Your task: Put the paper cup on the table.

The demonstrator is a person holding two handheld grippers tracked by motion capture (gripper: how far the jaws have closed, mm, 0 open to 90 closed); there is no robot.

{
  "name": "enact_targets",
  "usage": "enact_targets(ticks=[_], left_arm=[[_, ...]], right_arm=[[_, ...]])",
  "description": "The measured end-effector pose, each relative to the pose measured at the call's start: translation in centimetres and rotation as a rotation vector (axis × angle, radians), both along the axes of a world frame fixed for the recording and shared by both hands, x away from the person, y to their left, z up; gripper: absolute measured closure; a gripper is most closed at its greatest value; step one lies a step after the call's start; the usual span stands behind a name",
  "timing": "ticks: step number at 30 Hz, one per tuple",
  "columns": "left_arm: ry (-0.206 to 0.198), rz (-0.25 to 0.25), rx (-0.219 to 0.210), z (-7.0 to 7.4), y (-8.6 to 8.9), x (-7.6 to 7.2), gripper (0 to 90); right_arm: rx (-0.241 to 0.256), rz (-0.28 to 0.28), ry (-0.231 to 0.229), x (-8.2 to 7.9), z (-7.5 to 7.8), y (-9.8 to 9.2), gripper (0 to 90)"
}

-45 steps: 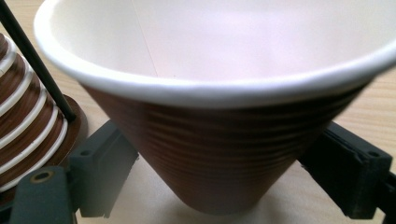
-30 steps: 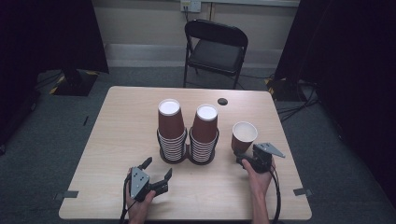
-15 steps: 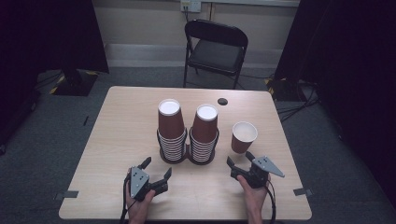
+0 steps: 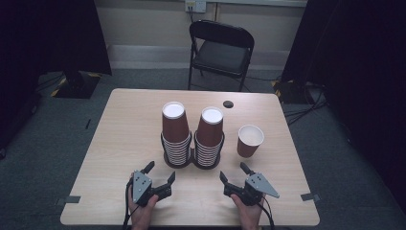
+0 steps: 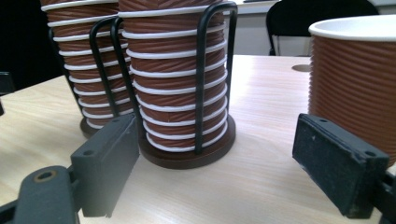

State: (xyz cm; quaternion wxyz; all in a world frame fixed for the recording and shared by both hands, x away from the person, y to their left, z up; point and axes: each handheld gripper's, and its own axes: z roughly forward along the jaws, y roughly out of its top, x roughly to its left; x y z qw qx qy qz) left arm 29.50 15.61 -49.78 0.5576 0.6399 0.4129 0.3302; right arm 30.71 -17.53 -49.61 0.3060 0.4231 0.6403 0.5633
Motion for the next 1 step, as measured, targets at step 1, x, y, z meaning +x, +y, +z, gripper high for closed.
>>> enact_targets(ticks=[1], left_arm=[[-0.002, 0.003, 0.004, 0.00, 0.02, -0.01, 15.9]], right_arm=[[-0.001, 0.003, -0.002, -0.01, 0.00, 0.01, 13.7]])
